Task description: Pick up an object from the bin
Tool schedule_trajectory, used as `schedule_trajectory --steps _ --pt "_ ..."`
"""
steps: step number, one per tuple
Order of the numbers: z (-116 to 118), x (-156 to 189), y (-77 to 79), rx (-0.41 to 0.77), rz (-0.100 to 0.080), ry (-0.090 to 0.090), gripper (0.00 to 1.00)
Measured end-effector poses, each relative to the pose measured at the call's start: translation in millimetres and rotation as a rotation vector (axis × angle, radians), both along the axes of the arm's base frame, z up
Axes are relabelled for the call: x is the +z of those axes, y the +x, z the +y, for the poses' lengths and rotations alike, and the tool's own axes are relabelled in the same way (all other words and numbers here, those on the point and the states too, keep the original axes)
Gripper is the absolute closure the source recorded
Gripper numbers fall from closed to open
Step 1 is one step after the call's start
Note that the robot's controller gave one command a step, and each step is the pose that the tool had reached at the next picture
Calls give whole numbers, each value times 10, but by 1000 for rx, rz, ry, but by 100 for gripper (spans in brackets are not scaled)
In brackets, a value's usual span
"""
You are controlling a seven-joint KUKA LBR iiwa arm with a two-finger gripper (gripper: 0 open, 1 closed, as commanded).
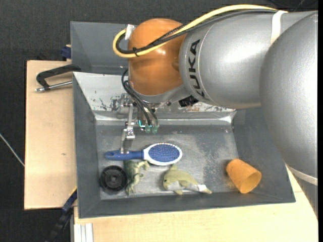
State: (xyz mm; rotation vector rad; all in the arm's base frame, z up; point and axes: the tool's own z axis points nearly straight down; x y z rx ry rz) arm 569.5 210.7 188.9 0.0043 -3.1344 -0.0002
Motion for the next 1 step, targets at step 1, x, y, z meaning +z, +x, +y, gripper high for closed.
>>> schedule_trajectory --steps 1 --pt "-313 -1186 -268 104 -13 5 0"
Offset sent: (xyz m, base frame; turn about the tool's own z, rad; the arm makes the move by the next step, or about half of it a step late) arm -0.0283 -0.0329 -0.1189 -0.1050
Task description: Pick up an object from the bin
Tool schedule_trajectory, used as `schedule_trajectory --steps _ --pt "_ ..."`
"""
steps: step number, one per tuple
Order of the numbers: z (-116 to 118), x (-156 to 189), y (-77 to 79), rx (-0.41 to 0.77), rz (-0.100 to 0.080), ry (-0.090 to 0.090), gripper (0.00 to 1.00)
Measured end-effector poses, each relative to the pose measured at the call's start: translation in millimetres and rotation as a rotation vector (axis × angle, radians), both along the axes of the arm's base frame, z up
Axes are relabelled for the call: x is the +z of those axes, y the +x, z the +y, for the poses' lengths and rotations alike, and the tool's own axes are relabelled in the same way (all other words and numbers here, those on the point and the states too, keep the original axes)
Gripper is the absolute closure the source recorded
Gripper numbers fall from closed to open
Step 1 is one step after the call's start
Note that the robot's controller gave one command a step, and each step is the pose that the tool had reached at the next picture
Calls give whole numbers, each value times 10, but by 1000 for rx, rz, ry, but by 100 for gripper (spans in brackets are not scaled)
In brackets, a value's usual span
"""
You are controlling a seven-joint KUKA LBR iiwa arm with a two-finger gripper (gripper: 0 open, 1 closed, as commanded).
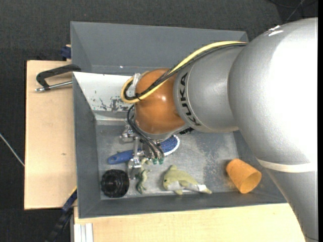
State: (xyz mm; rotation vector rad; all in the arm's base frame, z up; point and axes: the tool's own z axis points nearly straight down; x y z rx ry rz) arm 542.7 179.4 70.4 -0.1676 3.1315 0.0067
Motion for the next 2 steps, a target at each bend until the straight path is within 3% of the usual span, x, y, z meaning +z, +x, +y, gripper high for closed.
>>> schedule_trajectory --steps 1,2 --pt "10 35 19 1 -6 2 100" --pt "-153 1557 -137 88 -6 -1 100"
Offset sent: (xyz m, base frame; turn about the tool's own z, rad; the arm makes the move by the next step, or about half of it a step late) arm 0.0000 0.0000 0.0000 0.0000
